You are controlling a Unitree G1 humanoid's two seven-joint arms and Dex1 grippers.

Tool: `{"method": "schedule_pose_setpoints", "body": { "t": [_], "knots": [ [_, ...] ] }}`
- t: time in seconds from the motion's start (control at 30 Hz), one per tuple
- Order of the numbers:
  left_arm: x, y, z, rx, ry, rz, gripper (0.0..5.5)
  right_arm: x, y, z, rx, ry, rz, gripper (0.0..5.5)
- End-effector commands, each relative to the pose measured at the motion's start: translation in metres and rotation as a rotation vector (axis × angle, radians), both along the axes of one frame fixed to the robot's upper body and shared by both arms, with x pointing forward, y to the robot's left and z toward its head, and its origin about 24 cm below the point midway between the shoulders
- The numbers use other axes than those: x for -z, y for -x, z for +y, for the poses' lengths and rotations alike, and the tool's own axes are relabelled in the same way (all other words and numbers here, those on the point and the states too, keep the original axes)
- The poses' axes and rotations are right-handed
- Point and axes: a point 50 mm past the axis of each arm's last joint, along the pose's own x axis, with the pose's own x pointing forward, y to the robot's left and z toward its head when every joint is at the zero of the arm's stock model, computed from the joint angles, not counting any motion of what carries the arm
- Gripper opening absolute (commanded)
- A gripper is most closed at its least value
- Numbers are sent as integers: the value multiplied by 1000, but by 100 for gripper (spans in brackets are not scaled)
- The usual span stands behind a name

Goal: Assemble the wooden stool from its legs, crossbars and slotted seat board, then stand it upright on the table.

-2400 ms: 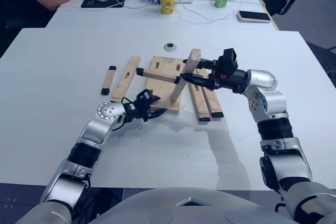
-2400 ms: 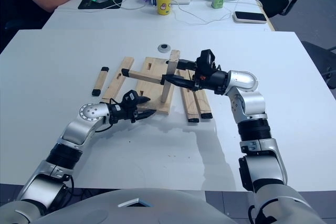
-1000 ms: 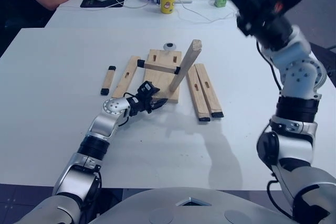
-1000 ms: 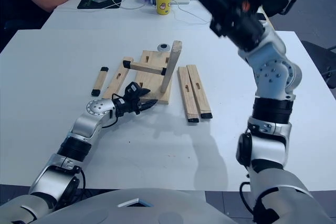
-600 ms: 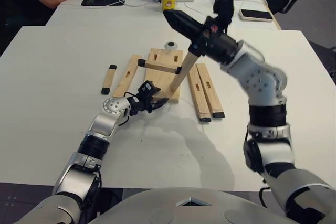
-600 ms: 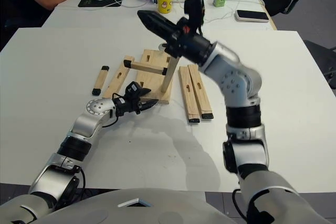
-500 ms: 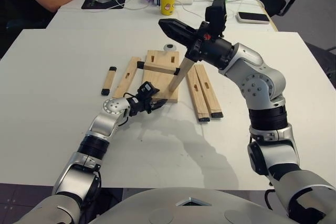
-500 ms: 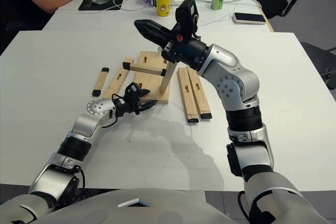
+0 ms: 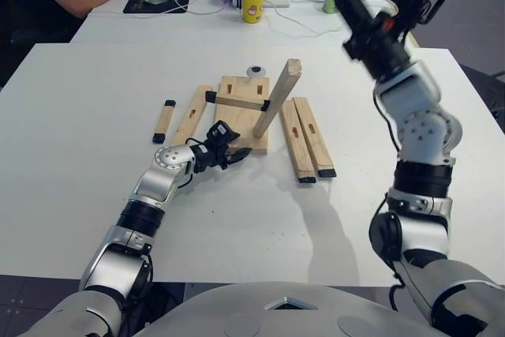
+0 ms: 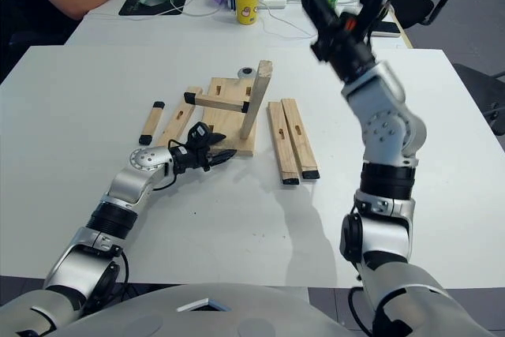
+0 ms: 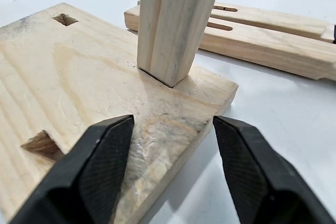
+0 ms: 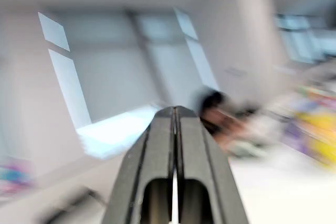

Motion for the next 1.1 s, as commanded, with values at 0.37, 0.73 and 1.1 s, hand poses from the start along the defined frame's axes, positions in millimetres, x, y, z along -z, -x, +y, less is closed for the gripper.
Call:
{"method": "schedule_pose_setpoints", "body": {
  "t": [0.37,0.73,1.1],
  "knots": [
    [43,51,0,-27,-35,297,280,89,74,16,79,487,344,137],
    [8,50,-11,-25,40,184,280,103,94,21,68,619,584,303],
    [7,51,-10,-34,38,191,280,105,90,34,51,624,705,324]
  ]
}}
